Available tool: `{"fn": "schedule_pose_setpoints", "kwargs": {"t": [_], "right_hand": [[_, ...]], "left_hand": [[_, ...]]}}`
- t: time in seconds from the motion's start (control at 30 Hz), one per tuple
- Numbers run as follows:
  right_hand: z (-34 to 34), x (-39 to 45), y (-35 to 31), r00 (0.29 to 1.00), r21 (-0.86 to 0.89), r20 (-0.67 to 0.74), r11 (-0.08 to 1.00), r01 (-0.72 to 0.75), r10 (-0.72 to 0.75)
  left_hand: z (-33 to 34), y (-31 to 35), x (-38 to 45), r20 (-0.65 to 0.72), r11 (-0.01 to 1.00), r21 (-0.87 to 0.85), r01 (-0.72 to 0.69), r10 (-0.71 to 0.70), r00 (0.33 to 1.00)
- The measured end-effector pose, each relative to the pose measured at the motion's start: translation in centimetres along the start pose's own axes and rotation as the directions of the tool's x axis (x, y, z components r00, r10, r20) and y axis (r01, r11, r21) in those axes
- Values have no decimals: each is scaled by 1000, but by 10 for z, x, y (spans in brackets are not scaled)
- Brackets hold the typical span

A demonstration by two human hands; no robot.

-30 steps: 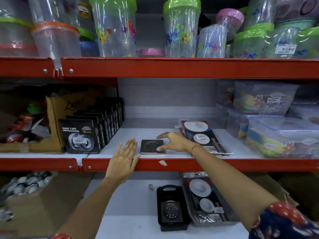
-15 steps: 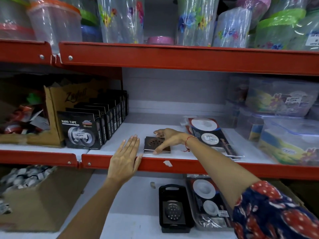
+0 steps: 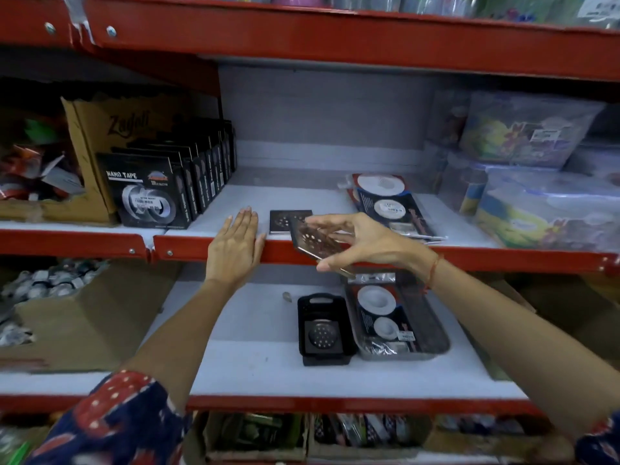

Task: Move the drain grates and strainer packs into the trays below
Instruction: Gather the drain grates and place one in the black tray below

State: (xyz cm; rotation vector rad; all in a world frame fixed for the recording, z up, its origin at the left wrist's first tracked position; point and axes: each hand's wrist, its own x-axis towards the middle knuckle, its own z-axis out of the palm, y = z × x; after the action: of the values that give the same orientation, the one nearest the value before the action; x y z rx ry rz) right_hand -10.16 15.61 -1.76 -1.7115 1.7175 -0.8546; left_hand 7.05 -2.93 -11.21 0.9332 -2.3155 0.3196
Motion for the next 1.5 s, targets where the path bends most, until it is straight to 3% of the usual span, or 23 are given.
{"fn": "schedule_pose_setpoints", "kwargs": {"t": [0.13, 0.33, 0.5, 0.6, 0.87, 1.1, 1.23, 1.5], "right_hand": [[25, -16, 20, 995, 8, 95, 1000, -26, 25], [55, -5, 84, 979, -299, 97, 943, -144, 180], [76, 23, 147, 951, -461, 75, 856, -233, 299], [89, 49, 184, 926, -539, 129, 809, -235, 355], [120, 94, 238, 867, -594, 195, 758, -268, 459], [127, 101, 253, 825, -670, 248, 705, -233, 508], [127, 93, 245, 863, -635, 243, 745, -204, 444], [94, 52, 146, 985, -498, 131, 867, -34, 114]], "left_hand": [[2, 1, 0, -1, 1000, 2, 15, -15, 1000], [11, 2, -1, -73, 999, 12, 30, -29, 997], [21, 3, 0, -287, 1000, 1, -19, 19, 958], [30, 0, 4, -394, 997, 2, -81, 75, 916], [47, -7, 12, -540, 991, 17, -133, 121, 833], [50, -7, 13, -574, 990, 34, -137, 132, 808], [49, -7, 12, -569, 991, 35, -133, 129, 812], [40, -1, 7, -497, 997, 12, -78, 74, 865]]}}
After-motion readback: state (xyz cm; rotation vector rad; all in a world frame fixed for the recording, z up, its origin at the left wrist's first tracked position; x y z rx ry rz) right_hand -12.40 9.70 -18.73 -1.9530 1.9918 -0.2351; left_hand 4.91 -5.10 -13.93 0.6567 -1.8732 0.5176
